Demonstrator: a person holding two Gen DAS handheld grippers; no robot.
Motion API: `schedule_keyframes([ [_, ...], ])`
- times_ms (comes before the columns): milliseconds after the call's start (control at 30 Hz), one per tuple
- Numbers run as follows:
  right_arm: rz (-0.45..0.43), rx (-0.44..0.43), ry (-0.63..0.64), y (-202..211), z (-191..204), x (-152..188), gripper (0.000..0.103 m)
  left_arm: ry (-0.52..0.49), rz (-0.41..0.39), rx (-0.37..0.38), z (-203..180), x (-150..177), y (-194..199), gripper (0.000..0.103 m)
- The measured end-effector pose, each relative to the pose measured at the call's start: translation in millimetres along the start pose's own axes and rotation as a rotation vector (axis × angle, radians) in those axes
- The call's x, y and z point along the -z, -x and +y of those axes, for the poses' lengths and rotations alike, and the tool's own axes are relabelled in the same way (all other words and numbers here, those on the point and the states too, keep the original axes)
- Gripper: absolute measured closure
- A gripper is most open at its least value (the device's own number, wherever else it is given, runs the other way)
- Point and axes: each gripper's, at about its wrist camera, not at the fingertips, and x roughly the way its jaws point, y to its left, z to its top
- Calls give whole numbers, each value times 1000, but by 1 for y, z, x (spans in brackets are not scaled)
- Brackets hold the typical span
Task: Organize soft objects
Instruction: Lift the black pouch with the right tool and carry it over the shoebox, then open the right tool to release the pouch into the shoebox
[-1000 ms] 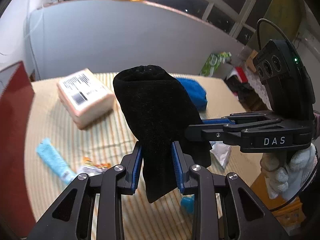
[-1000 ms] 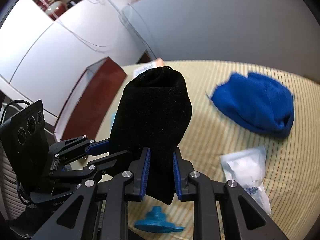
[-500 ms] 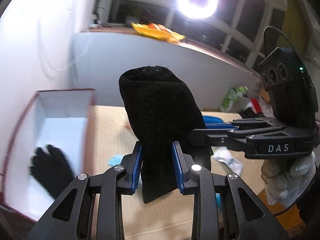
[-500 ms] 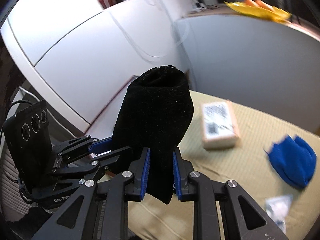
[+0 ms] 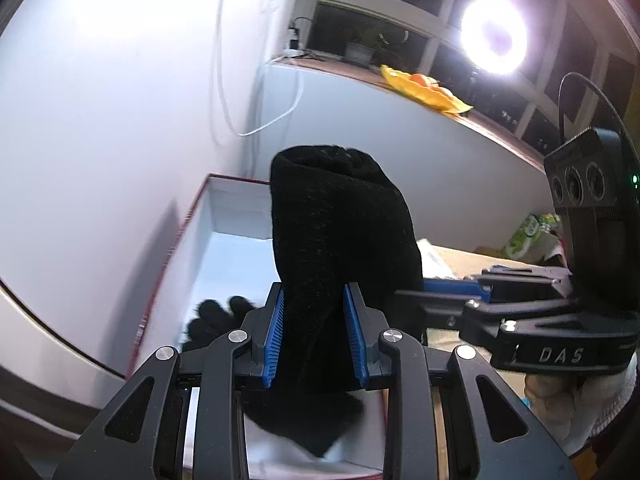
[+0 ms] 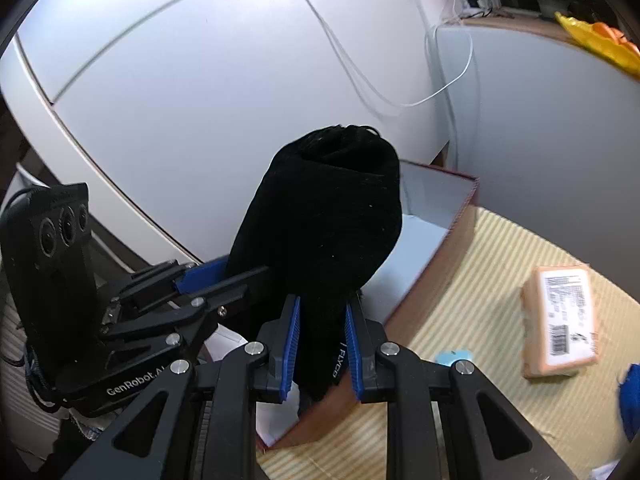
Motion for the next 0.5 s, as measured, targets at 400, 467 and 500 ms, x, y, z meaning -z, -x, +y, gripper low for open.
schedule_keyframes([
  [400, 28, 24, -3, -31, 1, -15, 83, 8, 14, -95, 14, -11, -27, 75],
  [467, 24, 35, 4, -30, 3, -15, 81, 6, 14, -113, 13, -13, -28, 72],
  [500, 20, 42, 7, -26, 5, -16, 81, 1, 9, -129, 12, -13, -27, 72],
])
